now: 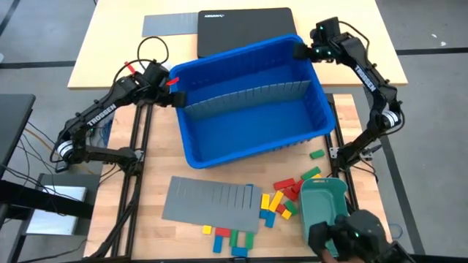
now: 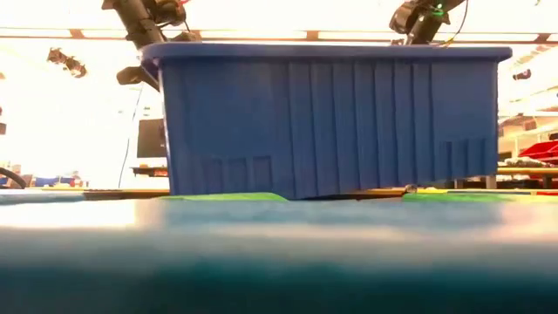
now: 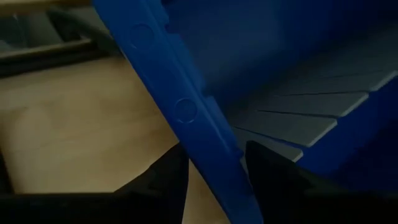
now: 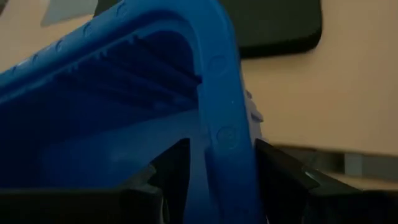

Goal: Sort Items/Unsort Items

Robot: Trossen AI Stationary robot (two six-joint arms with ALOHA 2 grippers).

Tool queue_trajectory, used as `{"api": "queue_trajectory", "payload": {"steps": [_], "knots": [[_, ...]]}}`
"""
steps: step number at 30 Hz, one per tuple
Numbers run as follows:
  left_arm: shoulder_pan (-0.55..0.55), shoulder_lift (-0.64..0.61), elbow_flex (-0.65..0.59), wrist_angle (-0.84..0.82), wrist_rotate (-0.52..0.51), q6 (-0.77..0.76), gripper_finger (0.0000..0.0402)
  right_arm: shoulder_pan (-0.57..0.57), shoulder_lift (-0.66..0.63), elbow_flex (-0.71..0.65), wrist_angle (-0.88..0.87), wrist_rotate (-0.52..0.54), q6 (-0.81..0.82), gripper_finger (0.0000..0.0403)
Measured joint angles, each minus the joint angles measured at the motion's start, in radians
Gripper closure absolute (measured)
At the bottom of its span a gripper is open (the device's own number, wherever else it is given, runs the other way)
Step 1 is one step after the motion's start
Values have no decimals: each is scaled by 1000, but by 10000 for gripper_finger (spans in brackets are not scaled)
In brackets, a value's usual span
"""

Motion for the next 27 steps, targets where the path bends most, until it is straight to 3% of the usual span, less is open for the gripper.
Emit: {"api": "queue_trajectory", "payload": {"steps": [8,20,24,27], "knots": [[0,10,0,-25,0,-33,240,-5,165,99,171,13,-16,236],[-4,22,-9,-49,51,-90,240,-6,508,516,213,14,-99,232],[-4,22,-9,-26,68,-90,238,-7,574,647,214,28,-98,224],[-7,24,-6,48,76,-49,230,2,577,656,345,-47,-90,215]]}}
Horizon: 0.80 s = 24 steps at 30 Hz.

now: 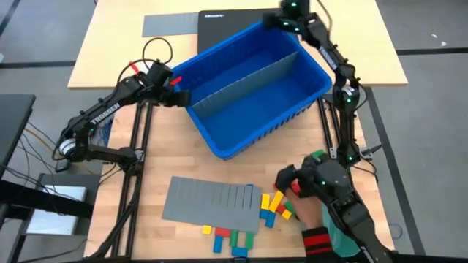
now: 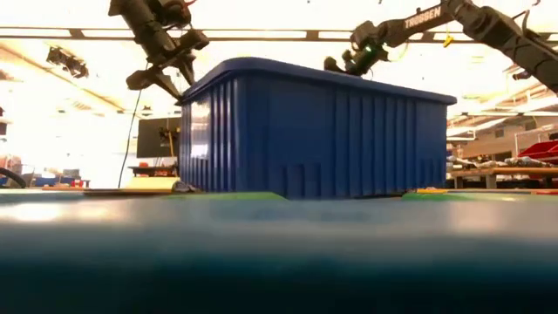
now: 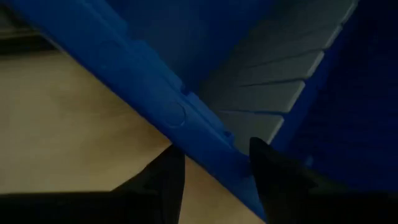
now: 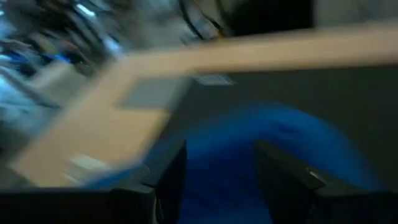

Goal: Sort Items/Unsort Items

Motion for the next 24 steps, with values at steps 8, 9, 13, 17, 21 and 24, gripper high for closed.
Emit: {"api": "queue_trajectory", "payload": {"steps": [8,9,13,17,21,24], "knots": [[-13,3,11,28,52,97,198,-15,-2,11,199,-12,33,203],[-13,1,20,28,49,101,196,-14,-4,12,202,-22,37,203],[-13,-5,71,39,-10,147,194,-8,-32,9,187,-36,29,212],[-11,-5,149,31,-78,209,193,-4,-77,9,157,-66,-2,232],[-6,-5,235,27,-116,231,193,13,-128,9,82,-158,-35,264],[14,-4,283,28,-108,231,195,40,-187,9,-13,-191,-102,304]]}}
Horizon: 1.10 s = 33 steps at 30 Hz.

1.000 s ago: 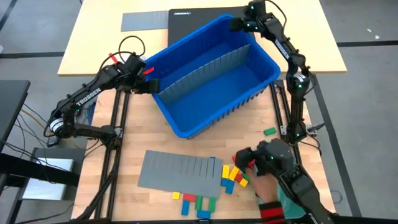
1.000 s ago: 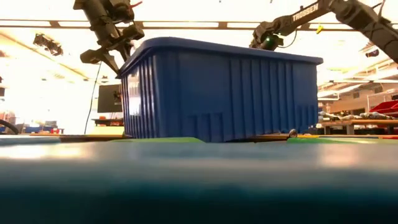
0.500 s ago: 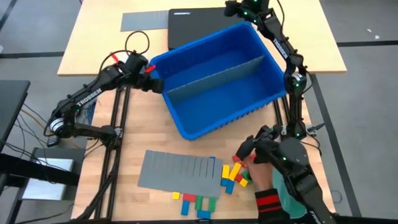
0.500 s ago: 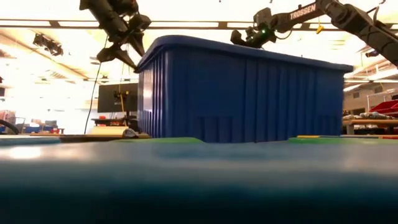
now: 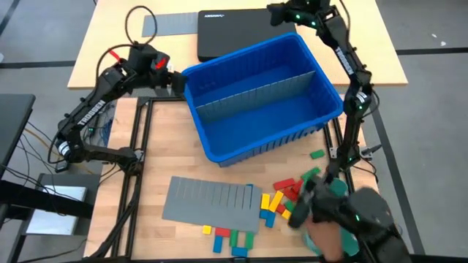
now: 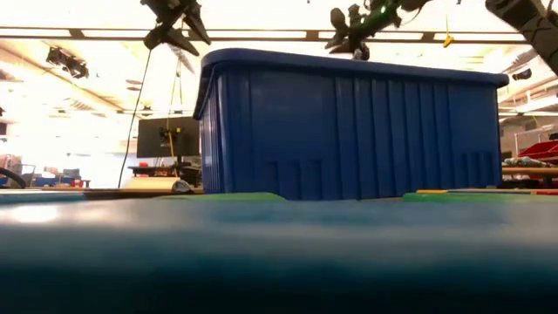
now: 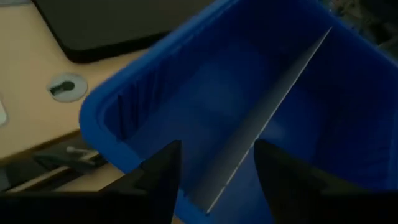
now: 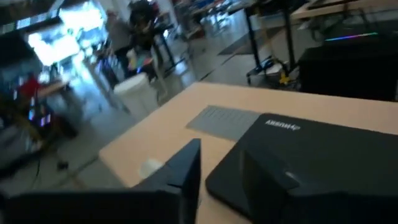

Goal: Sort Items/Unsort Items

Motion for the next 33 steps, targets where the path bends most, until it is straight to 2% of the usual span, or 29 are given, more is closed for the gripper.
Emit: {"api": "queue_trajectory", "payload": {"steps": [4,6,14,21,23,27,33], "knots": [[54,21,16,0,61,-7,216,62,-90,0,-189,14,-125,377],[89,34,16,14,120,-7,234,101,-133,0,-275,32,-154,395],[207,116,16,266,349,17,321,302,-283,0,-642,170,-135,400],[292,202,15,418,496,11,379,479,-310,-2,-1026,260,25,400],[300,221,15,448,502,24,391,527,-305,-18,-1013,273,58,401],[305,248,15,494,496,92,398,591,-299,-30,-1019,191,106,401],[312,289,14,453,422,184,396,668,-271,-65,-1019,39,180,401]]}}
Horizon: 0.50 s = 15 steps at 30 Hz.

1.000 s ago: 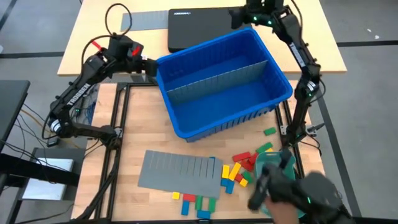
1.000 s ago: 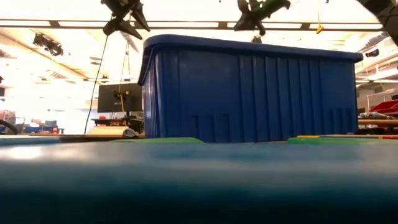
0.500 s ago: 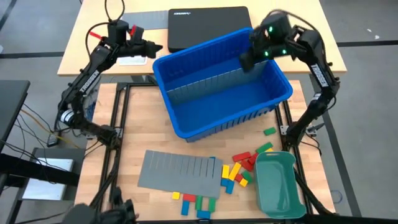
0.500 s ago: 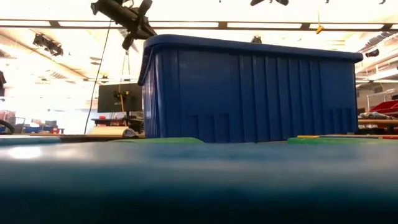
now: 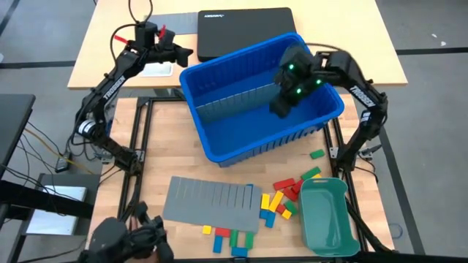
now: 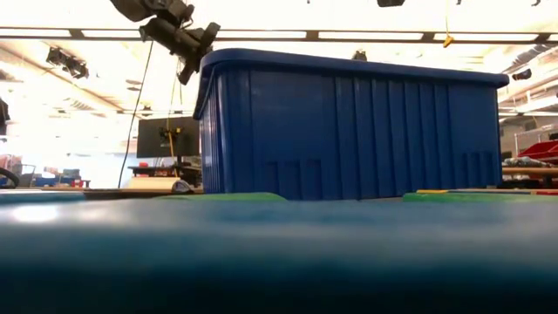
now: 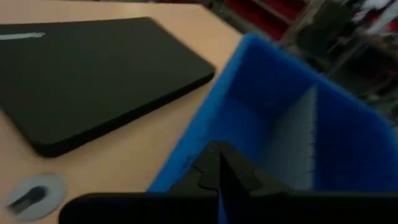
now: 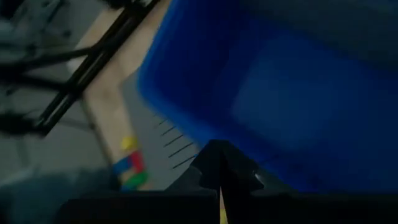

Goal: Sort Items/Unsort Items

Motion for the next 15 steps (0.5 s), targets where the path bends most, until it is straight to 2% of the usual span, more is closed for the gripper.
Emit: {"api": "queue_trajectory", "payload": {"steps": [3,9,15], "knots": [[6,18,0,-31,-52,55,396,39,0,-59,-1,-61,18,401],[10,51,0,-72,-72,104,396,117,2,-213,-2,-96,37,401],[10,82,0,-124,-72,165,396,188,2,-332,-2,-52,74,401]]}}
